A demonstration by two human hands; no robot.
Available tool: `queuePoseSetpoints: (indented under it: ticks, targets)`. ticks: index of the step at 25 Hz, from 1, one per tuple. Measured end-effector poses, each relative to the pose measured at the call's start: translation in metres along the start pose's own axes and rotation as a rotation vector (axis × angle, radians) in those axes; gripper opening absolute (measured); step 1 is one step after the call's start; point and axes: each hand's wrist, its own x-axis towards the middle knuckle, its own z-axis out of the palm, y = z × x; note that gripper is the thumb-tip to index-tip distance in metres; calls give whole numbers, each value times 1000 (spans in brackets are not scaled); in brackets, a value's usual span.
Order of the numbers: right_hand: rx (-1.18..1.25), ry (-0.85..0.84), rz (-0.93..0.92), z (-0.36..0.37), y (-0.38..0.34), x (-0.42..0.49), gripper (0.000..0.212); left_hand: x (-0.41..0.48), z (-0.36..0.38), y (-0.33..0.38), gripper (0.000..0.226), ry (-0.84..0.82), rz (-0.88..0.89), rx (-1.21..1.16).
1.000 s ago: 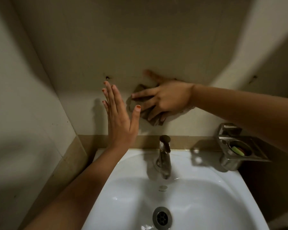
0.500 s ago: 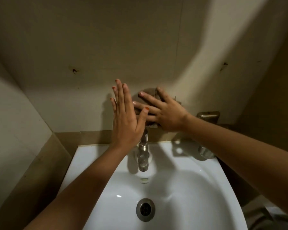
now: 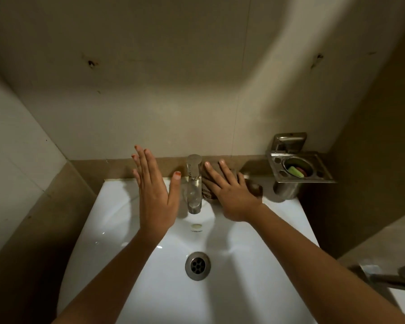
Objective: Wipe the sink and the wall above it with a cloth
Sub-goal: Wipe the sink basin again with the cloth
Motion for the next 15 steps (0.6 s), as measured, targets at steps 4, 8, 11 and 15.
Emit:
queuePoseSetpoints:
  ticks: [4,8,11,15]
  targets:
    - [360,3,198,8,-19,-17,68,-28,9,-28,51,-236,-10,166]
    - [172,91,191,21,-23,-17,70,-52,22,-30,56,-424,116,348]
    - [9,147,339,29,-3,-31,67,-58,33,-20,49,-453,112,441]
    - [-22,232,579,35,-3,-48,68,-59,39,-9,43,-389,121,530]
